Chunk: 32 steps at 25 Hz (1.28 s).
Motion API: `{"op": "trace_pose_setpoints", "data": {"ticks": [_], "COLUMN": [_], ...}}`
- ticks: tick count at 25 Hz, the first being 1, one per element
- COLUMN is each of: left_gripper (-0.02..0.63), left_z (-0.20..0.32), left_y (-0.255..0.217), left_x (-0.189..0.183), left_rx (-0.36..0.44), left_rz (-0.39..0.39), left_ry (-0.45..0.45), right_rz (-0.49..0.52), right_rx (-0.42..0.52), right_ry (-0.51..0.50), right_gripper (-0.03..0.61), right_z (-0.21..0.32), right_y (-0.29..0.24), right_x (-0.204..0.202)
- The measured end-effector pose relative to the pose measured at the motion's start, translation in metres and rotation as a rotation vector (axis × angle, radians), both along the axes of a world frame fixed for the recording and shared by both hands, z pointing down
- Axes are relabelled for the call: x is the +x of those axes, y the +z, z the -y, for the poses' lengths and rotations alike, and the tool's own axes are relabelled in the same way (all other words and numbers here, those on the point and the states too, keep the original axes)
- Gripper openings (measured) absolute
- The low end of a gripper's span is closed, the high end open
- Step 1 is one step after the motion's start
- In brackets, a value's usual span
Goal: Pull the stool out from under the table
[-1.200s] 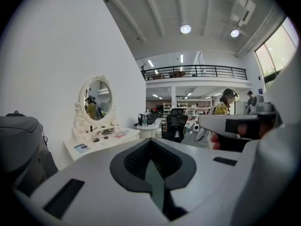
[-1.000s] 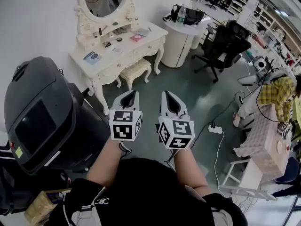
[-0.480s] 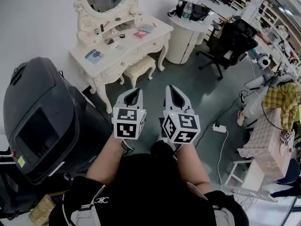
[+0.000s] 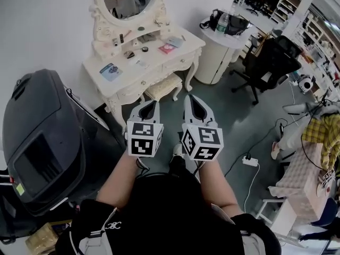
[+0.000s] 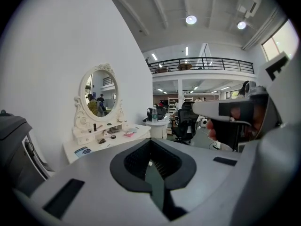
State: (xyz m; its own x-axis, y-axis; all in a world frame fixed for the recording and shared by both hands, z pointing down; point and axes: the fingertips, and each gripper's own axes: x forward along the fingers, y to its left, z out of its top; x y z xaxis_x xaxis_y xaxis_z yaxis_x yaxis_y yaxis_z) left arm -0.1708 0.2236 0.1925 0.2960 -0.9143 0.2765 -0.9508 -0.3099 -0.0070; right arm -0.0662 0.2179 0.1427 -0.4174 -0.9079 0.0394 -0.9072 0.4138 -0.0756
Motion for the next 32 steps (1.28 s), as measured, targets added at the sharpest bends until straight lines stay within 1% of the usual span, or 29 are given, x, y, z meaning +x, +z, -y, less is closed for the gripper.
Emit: {"op": "trace_pose_setpoints", "data": {"ticks": [4,12,16,19,22,24,28,32], "left_gripper": [0.0,0.0,0.0,0.0,0.0,0.0,0.0,0.0], "left_z": [0.038,0.124,0.164,0.19,0.218,0.237,0.272,0.301], "left_y": [0.004,0.028,0.053,0.074,0.091,0.1,0.109,0.125], "left_x": [0.006,0.033,0.043,0.047,0.049,0.053,0.07,0.074], "left_rx": [-0.013,-0.086,-0.15,-0.205,-0.239,-0.255,-0.287,-0.331], "left_rz": [-0.001,-0.043,-0.071,-0.076,-0.079,-0.07,-0.033,0.001], "left_ry": [-0.01,-0.009,-0.024,-0.046,-0.071,-0.072,-0.046,-0.089], "right_rz": [-0.001,-0.028,-0.042,-0.045,-0.042,-0.04,-0.039,-0.013], "right_rx": [-0.023,-0.102,-0.17,-0.224,-0.27,-0.297,-0.335,-0.384], "right_ry": [-0.01,-0.006,-0.005,-0.015,-0.028,-0.036,-0.07,-0.132], "right_gripper": [0.006,0.006,0.006,0.006,0.006,0.006,0.006,0.006], "right_z": [0.04,0.129,0.173,0.203,0.234,0.256,0.297,0.329], "right_y": [0.007,0.034,0.059,0.08,0.101,0.114,0.131,0.156], "right_x": [0.004,0.029,0.043,0.051,0.058,0.062,0.07,0.069]}}
